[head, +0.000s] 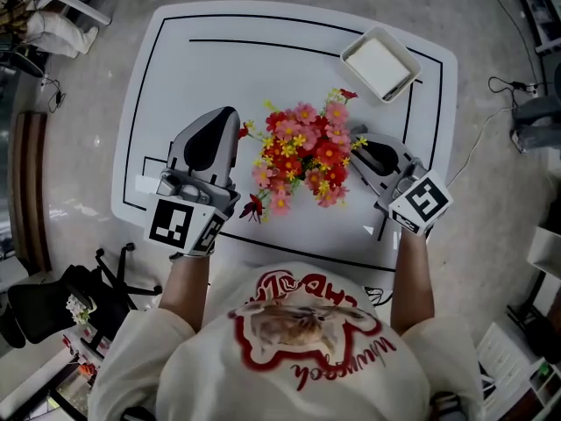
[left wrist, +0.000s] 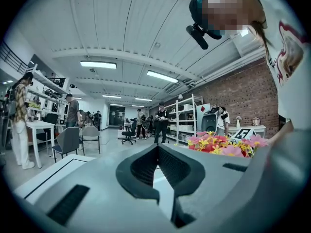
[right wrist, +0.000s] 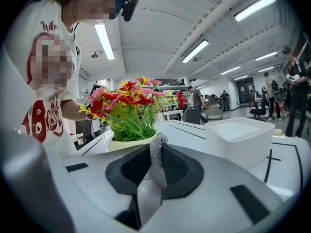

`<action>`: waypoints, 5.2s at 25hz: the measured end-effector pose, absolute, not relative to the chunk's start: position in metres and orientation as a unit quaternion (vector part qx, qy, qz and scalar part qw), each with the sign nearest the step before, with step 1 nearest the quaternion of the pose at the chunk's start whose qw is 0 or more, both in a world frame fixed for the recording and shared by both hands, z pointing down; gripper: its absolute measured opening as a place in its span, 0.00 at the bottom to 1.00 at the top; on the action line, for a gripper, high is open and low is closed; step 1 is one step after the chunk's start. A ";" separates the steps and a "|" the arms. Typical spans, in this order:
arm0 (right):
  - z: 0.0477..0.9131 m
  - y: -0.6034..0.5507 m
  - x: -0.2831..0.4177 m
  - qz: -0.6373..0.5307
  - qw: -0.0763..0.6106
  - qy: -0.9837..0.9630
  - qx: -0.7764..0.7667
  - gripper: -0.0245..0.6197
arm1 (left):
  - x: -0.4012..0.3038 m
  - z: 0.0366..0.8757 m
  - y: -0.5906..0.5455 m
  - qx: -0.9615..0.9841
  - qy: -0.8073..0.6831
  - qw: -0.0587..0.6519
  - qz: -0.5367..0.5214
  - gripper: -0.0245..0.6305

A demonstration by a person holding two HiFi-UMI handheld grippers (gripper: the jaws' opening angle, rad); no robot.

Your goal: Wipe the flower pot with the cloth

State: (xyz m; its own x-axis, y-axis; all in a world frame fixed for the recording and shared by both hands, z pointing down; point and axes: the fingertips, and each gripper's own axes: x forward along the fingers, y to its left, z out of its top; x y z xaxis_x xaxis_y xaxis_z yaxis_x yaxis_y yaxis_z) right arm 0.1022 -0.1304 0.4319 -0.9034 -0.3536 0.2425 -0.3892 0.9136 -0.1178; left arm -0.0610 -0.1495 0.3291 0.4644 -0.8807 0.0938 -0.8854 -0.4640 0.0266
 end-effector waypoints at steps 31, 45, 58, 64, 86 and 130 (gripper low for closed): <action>0.422 -0.090 0.096 0.081 0.091 -0.933 0.337 0.13 | -0.085 0.331 -0.127 0.894 -0.443 0.044 0.039 0.04; 0.424 -0.075 0.090 0.091 0.085 -0.916 0.380 0.13 | -0.084 0.338 -0.120 0.911 -0.408 0.047 0.044 0.04; 0.430 -0.059 0.082 0.104 0.072 -0.888 0.443 0.13 | -0.087 0.338 -0.112 0.924 -0.375 0.066 0.029 0.04; 0.431 -0.054 0.078 0.113 0.066 -0.871 0.473 0.13 | -0.087 0.343 -0.103 0.930 -0.360 0.058 0.039 0.04; 0.430 -0.038 0.063 0.133 0.056 -0.831 0.538 0.13 | -0.105 0.343 -0.087 0.934 -0.351 0.064 0.031 0.04; 0.414 -0.033 -0.011 0.133 0.038 -0.864 0.484 0.13 | -0.133 0.350 -0.076 0.930 -0.359 0.066 0.041 0.04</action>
